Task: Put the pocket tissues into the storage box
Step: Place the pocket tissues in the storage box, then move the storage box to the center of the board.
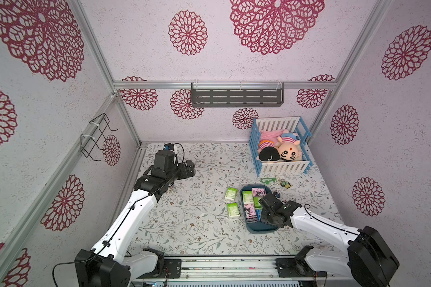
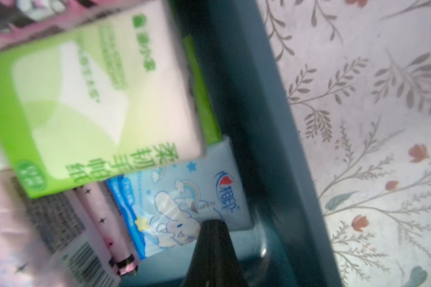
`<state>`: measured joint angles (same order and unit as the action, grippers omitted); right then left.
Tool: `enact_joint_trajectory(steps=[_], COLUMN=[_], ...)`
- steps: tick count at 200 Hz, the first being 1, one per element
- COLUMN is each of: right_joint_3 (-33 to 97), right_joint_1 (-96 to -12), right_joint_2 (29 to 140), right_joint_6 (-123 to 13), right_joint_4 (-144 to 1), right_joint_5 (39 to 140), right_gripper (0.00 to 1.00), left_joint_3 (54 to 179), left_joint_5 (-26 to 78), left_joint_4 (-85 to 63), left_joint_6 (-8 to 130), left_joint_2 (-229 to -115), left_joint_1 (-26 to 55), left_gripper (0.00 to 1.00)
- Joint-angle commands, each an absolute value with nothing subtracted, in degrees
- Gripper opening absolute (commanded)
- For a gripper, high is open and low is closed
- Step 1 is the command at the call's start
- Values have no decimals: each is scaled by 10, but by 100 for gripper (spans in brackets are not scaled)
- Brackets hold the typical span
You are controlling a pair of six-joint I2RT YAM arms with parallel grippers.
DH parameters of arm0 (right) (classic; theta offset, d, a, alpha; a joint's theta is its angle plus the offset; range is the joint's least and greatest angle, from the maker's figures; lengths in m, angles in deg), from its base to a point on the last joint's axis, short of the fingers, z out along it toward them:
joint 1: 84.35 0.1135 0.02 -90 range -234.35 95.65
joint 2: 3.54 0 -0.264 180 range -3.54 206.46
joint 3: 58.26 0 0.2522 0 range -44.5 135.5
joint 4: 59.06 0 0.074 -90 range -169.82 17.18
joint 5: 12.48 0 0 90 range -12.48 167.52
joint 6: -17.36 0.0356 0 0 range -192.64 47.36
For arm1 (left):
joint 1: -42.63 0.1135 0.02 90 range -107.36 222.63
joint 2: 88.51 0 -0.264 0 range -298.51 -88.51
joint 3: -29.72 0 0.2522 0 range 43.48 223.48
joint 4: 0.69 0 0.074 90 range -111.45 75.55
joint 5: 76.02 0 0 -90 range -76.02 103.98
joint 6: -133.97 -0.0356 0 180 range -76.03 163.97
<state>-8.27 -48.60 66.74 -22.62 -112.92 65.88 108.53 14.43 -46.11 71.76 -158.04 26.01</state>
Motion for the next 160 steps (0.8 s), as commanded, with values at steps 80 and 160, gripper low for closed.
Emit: enact_joint_trajectory(steps=[80, 160], right_joint_3=[-12, 283], right_joint_1=[-481, -436], right_joint_2=[539, 883], right_joint_6=[-293, -441], right_joint_4=[-1118, -949], right_joint_5=[580, 666], right_gripper=[41, 51], left_joint_3=[1089, 1021], left_joint_5=[169, 251], left_joint_4=[-431, -437], left_joint_6=[727, 779], left_joint_2=[-1584, -1563], left_joint_1=[282, 449], left_gripper=[97, 97])
